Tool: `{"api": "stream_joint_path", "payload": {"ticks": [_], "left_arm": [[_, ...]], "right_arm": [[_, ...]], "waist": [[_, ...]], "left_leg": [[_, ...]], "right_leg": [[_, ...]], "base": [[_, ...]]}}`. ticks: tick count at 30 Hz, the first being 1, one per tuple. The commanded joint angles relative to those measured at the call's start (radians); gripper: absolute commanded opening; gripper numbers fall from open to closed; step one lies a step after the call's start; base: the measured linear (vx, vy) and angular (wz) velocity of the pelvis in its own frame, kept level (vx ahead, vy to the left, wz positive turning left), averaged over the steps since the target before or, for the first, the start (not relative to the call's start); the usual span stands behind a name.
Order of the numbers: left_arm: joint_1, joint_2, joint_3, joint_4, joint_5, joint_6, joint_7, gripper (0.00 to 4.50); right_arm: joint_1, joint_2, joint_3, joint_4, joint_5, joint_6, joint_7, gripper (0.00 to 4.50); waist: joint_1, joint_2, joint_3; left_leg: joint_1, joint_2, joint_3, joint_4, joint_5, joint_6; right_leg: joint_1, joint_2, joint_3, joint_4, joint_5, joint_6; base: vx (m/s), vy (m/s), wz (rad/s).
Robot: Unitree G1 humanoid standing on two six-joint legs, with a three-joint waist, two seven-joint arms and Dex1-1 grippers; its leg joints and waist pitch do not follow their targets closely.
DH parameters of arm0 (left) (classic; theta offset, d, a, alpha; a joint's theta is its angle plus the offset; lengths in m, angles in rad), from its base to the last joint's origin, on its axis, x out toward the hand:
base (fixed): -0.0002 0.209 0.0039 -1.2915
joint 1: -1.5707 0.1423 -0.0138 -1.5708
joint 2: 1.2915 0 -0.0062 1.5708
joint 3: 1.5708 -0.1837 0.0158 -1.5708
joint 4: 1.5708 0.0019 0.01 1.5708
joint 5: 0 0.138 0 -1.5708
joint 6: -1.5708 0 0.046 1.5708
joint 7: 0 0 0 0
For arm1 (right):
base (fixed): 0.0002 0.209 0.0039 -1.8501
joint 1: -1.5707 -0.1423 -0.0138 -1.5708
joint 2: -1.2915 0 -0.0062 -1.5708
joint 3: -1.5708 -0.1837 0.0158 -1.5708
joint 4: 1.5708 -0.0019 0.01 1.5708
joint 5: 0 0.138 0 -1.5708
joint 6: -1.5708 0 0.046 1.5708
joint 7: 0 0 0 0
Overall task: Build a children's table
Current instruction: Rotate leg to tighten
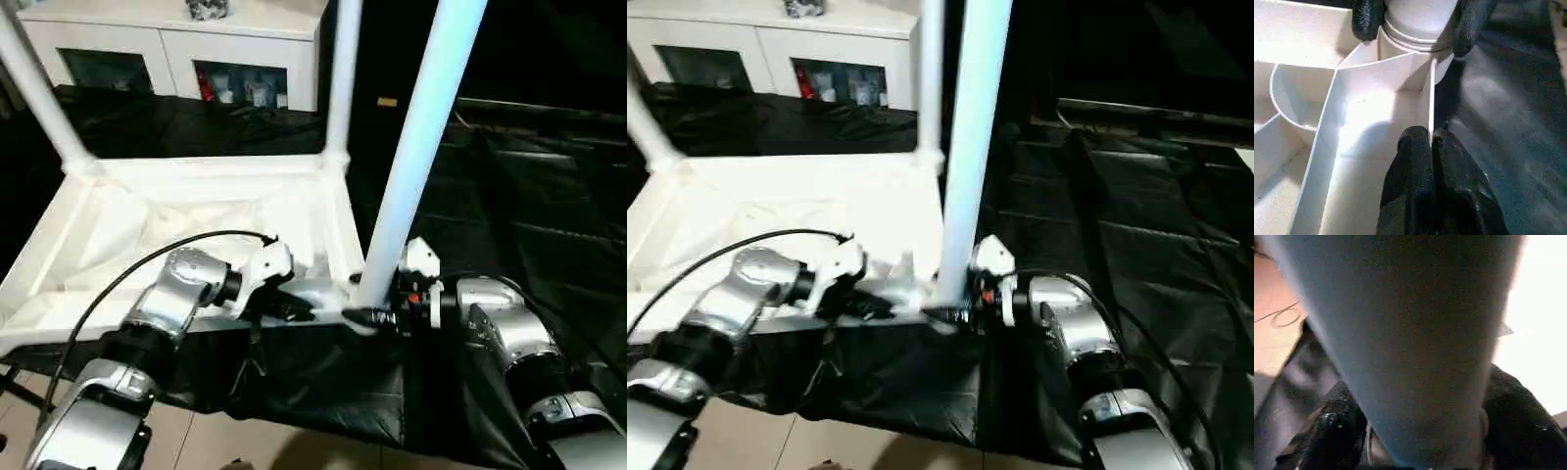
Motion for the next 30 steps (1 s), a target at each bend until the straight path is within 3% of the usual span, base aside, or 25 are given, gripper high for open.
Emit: {"api": "stream_joint_path", "payload": {"ticks": [1, 8, 10, 14, 15, 18, 23, 26, 28, 30], "left_arm": [[-0.006, -0.017, -0.018, -0.014, -0.007, 0.009, 0.015, 0.0], [-0.007, -0.04, 0.005, 0.001, 0.003, 0.013, 0.111, 0.0], [-0.018, -0.063, 0.021, 0.019, 0.012, 0.016, 0.18, 0.0], [-0.046, -0.101, 0.045, 0.064, 0.029, 0.026, 0.314, 0.0], [-0.064, -0.124, 0.058, 0.086, 0.036, 0.041, 0.386, 0.0], [-0.086, -0.161, 0.074, 0.116, 0.045, 0.066, 0.484, 0.0], [-0.099, -0.238, 0.097, 0.138, 0.058, 0.086, 0.639, 0.0], [-0.097, -0.251, 0.094, 0.137, 0.062, 0.085, 0.649, 0.0], [-0.094, -0.263, 0.081, 0.139, 0.061, 0.067, 0.633, 0.0], [-0.09, -0.261, 0.074, 0.133, 0.056, 0.055, 0.608, 0.0]], "right_arm": [[0.021, 0.029, 0.094, -0.025, -0.001, 0.025, 0.095, 2.86], [0.025, 0.062, 0.065, -0.019, -0.016, 0.009, 0.002, 2.61], [0.019, 0.088, 0.046, 0.009, -0.033, -0.015, -0.093, 2.61], [-0.002, 0.136, 0.015, 0.078, -0.083, -0.045, -0.304, 2.6], [-0.017, 0.17, -0.011, 0.121, -0.099, -0.048, -0.441, 2.6], [-0.036, 0.22, -0.051, 0.17, -0.103, -0.032, -0.616, 2.57], [-0.072, 0.292, -0.081, 0.245, -0.136, -0.021, -0.879, 2.53], [-0.077, 0.308, -0.087, 0.258, -0.131, -0.025, -0.89, 2.53], [-0.081, 0.333, -0.1, 0.269, -0.117, -0.069, -0.873, 3.2], [-0.082, 0.337, -0.111, 0.266, -0.098, -0.074, -0.852, 3.2]], "waist": [[0.0, -0.008, -0.048], [0.0, -0.009, -0.047], [0.0, -0.009, -0.043], [-0.008, -0.013, -0.039], [-0.01, -0.013, -0.039], [-0.016, -0.013, -0.041], [-0.022, -0.007, -0.049], [-0.023, -0.01, -0.05], [-0.023, -0.006, -0.049], [-0.024, -0.009, -0.048]], "left_leg": [[0.001, 0.029, 0.002, -0.053, -0.157, 0.08], [0.0, 0.028, 0.001, -0.054, -0.155, 0.064], [0.001, 0.028, 0.001, -0.057, -0.18, 0.056], [0.009, 0.028, -0.005, -0.068, -0.255, 0.013], [0.009, 0.029, -0.006, -0.069, -0.247, 0.006], [0.005, 0.026, -0.007, -0.07, -0.231, -0.005], [0.003, 0.022, -0.004, -0.061, -0.168, 0.009], [-0.001, 0.018, 0.0, -0.056, -0.147, 0.035], [-0.003, 0.018, 0.0, -0.056, -0.15, 0.045], [-0.002, 0.019, 0.0, -0.058, -0.172, 0.044]], "right_leg": [[0.045, -0.065, 0.043, -0.065, -0.062, -0.254], [0.046, -0.066, 0.044, -0.066, -0.076, -0.246], [0.044, -0.067, 0.043, -0.072, -0.129, -0.236], [0.036, -0.075, 0.048, -0.093, -0.338, -0.18], [0.033, -0.074, 0.05, -0.091, -0.329, -0.175], [0.036, -0.071, 0.049, -0.086, -0.305, -0.171], [0.041, -0.067, 0.049, -0.075, -0.143, -0.198], [0.045, -0.065, 0.048, -0.072, -0.082, -0.208], [0.046, -0.066, 0.048, -0.073, -0.084, -0.209], [0.046, -0.067, 0.047, -0.078, -0.118, -0.204]], "base": [[0.0, 0.0, 0.0], [0.0, 0.0, 0.0], [0.0, 0.0, 0.0], [0.0, 0.0, 0.0], [0.0, 0.0, 0.0], [0.0, 0.0, 0.0], [0.0, 0.0, 0.0], [0.0, 0.0, 0.0], [0.0, 0.0, 0.0], [0.0, 0.0, 0.0]]}}
